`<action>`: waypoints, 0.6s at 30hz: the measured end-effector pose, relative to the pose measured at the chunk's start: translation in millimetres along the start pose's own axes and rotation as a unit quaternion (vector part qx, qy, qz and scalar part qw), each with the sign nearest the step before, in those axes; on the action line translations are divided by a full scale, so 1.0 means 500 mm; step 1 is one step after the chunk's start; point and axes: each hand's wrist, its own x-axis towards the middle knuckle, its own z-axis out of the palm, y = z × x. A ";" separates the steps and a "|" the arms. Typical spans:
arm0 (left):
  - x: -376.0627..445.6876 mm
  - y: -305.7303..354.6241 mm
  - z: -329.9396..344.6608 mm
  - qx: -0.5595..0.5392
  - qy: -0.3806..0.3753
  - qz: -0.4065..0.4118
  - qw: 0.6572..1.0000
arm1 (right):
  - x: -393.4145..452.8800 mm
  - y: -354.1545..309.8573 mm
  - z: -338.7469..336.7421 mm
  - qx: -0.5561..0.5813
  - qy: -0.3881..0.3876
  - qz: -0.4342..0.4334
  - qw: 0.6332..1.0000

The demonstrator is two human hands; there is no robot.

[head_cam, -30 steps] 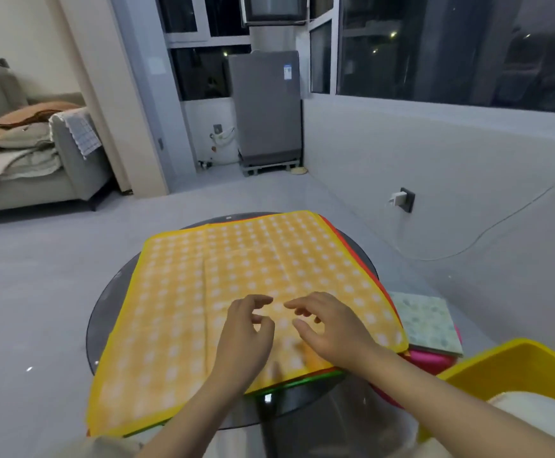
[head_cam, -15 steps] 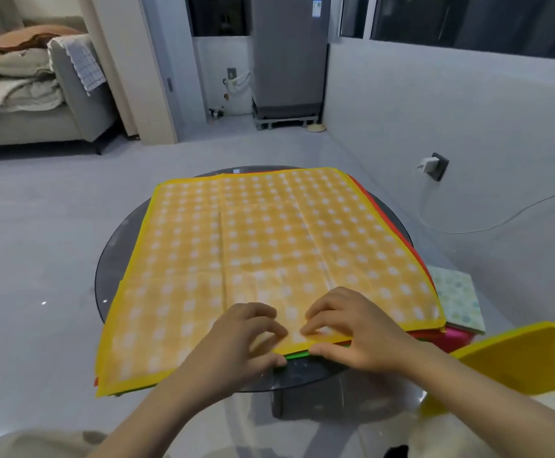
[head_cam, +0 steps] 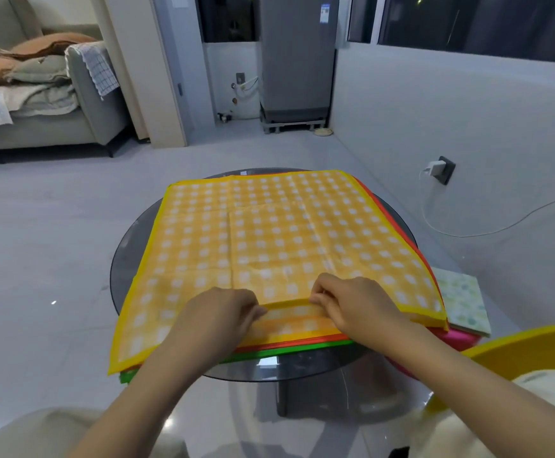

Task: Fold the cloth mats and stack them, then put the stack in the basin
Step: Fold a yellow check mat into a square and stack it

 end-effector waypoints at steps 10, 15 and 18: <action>0.000 0.022 -0.142 0.030 0.026 0.000 0.999 | 0.021 -0.082 -0.136 -0.186 0.040 -0.029 0.981; 0.033 0.007 -0.200 -0.024 0.044 -0.007 0.999 | 0.050 -0.089 -0.181 -0.163 0.125 -0.038 0.978; 0.084 -0.010 -0.202 -0.009 0.090 -0.006 0.996 | 0.092 -0.068 -0.178 -0.143 0.173 -0.037 0.974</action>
